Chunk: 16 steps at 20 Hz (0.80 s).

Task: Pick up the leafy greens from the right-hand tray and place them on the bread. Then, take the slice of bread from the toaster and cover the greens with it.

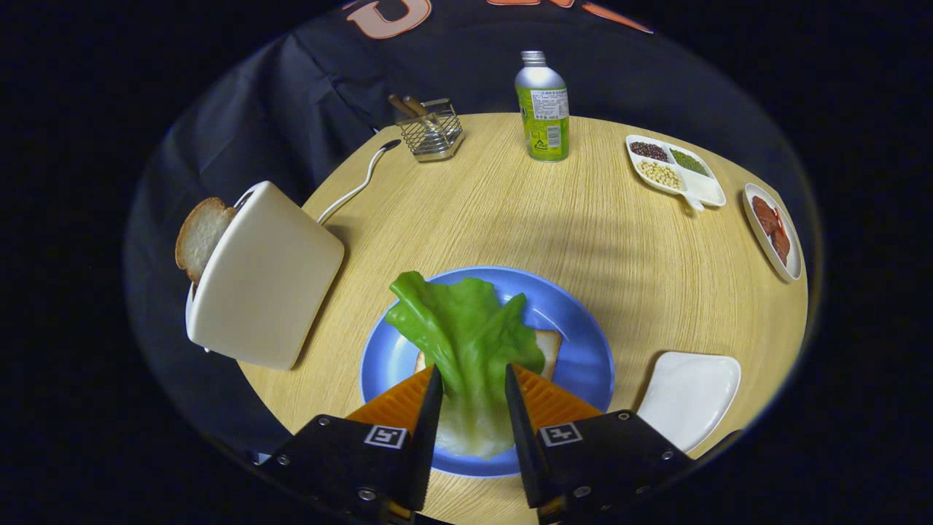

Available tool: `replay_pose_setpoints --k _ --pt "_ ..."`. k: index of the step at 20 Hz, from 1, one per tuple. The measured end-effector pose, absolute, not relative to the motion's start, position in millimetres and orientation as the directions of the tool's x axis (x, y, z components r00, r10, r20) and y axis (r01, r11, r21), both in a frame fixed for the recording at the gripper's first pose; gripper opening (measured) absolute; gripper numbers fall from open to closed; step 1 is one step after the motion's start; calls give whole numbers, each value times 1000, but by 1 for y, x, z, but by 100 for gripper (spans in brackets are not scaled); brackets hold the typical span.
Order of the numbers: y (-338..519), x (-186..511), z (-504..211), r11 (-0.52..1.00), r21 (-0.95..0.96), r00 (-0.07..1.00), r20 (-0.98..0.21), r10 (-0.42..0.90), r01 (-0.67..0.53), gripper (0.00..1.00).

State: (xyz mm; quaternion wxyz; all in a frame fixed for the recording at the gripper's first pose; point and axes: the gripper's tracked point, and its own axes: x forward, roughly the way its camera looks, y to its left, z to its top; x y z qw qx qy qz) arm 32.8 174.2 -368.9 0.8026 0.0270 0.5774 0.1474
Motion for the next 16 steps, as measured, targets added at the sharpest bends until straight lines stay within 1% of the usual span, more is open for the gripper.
replay_pose_setpoints --k 1,3,5,8,10,13,16 --pt "176 31 -370 958 193 293 -923 251 -212 59" --pt "176 31 -369 963 166 294 -929 224 -211 64" --pt "174 39 -358 968 147 328 -921 209 -205 64" --pt "184 48 -326 964 191 368 -896 249 -186 65" --pt "193 54 -300 958 214 391 -879 274 -190 69" --pt "213 62 -262 946 254 420 -850 318 -202 77" --pt "237 67 -232 935 278 427 -834 349 -221 82"
